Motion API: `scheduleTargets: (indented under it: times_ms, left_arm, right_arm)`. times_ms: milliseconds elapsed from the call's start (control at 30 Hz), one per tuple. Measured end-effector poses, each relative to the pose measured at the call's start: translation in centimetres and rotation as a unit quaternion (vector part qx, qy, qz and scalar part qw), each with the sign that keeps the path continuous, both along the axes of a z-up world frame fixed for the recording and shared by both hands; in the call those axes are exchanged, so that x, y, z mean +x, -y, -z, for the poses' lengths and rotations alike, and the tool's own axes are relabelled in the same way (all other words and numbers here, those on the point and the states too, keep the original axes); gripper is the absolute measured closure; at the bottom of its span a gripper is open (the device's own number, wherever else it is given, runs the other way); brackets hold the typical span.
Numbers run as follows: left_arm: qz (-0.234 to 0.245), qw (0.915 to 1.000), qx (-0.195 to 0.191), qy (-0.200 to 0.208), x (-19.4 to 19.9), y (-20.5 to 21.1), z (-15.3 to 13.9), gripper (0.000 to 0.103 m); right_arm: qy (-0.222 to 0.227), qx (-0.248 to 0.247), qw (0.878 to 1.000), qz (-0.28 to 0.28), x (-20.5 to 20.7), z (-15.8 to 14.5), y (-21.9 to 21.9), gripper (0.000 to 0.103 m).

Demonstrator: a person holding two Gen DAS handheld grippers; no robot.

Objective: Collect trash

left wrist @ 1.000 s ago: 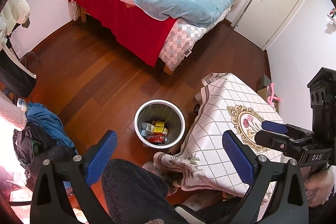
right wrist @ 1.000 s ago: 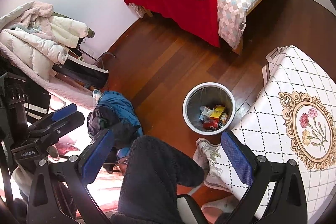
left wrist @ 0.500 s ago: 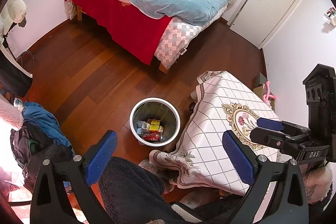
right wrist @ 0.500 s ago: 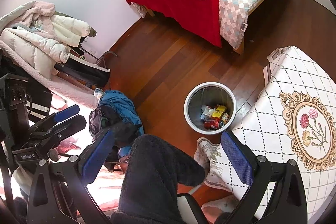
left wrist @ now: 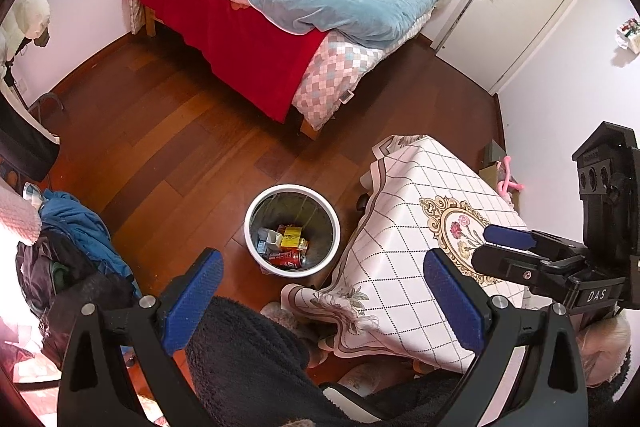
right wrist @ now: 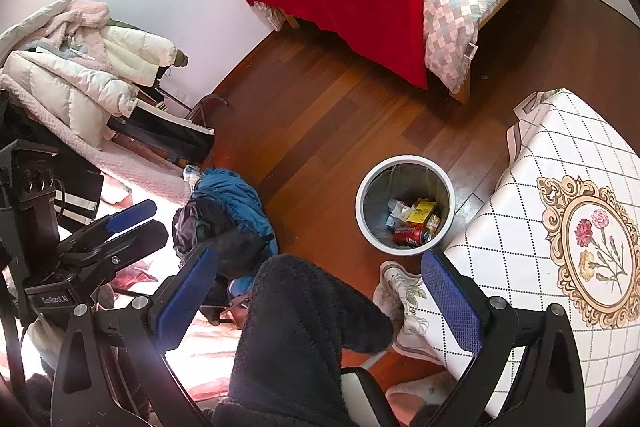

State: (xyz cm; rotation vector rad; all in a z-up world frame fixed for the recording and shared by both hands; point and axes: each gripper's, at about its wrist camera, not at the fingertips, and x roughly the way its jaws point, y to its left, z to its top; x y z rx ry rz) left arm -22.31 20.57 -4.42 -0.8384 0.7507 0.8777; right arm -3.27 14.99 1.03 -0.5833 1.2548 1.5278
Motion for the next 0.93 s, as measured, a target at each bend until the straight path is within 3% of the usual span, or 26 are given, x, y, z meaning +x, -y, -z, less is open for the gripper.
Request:
scheduleTargets:
  times_ms: [933]
  left_arm:
    - [-0.004,1.0,0.001,0.002,0.07,0.27,0.02,0.001]
  right_arm:
    - [-0.003,-0.003,1.0,-0.008,-0.58,-0.17,-0.15,0.0]
